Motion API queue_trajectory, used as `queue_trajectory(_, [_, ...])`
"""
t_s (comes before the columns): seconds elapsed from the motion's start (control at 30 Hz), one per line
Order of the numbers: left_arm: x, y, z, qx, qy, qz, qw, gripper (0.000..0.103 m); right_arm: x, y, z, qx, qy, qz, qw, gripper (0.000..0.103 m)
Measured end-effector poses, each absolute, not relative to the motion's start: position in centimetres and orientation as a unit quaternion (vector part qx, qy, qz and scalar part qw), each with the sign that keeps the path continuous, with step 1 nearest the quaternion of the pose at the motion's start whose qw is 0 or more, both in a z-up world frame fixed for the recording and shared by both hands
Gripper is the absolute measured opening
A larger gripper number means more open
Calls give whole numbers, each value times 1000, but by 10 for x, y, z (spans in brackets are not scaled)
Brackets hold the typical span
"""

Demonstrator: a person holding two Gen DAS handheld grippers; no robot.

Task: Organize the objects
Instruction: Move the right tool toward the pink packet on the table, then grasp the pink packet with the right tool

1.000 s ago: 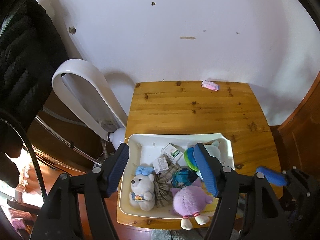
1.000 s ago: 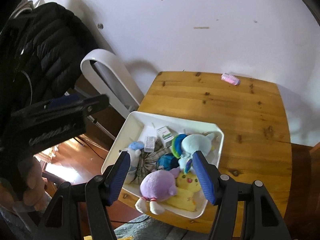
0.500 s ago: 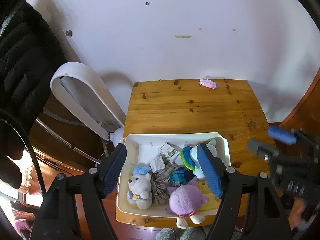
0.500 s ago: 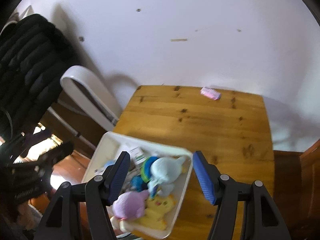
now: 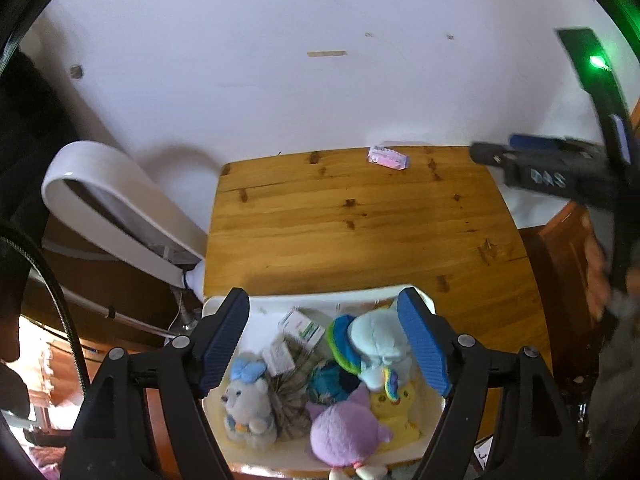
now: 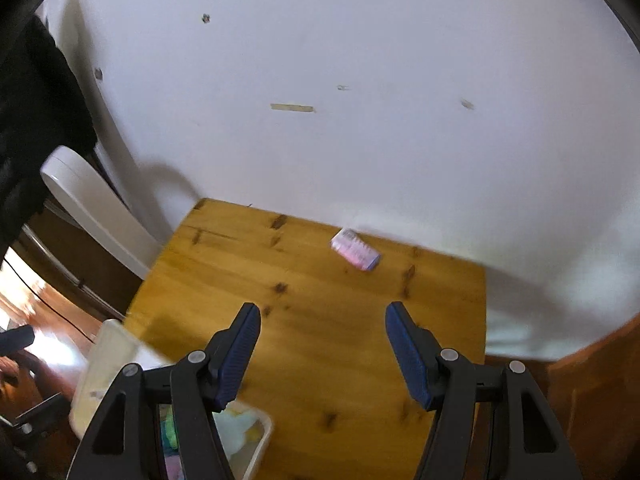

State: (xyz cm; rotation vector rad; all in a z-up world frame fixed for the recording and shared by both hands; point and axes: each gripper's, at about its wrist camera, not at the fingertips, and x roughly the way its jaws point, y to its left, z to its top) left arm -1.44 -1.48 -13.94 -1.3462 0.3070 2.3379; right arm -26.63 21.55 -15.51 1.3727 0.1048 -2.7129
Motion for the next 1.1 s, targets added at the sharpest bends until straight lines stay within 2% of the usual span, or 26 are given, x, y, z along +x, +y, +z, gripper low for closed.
queue_trajectory(0.2, [-49, 0, -164, -509, 107, 825, 219, 80, -334, 217, -202, 461, 90, -880, 74, 66])
queue_trajectory(0.43, [-80, 8, -200, -538, 105, 805, 228, 80, -410, 224, -276, 492, 110, -858, 100, 66])
queue_trajectory(0.7, [-109, 8, -239, -559, 89, 790, 234, 80, -457, 228, -349, 523, 137, -834, 106, 66])
queue_trajectory(1.1, [-133, 4, -274, -582, 80, 777, 227, 80, -489, 230, -395, 539, 146, -823, 102, 66])
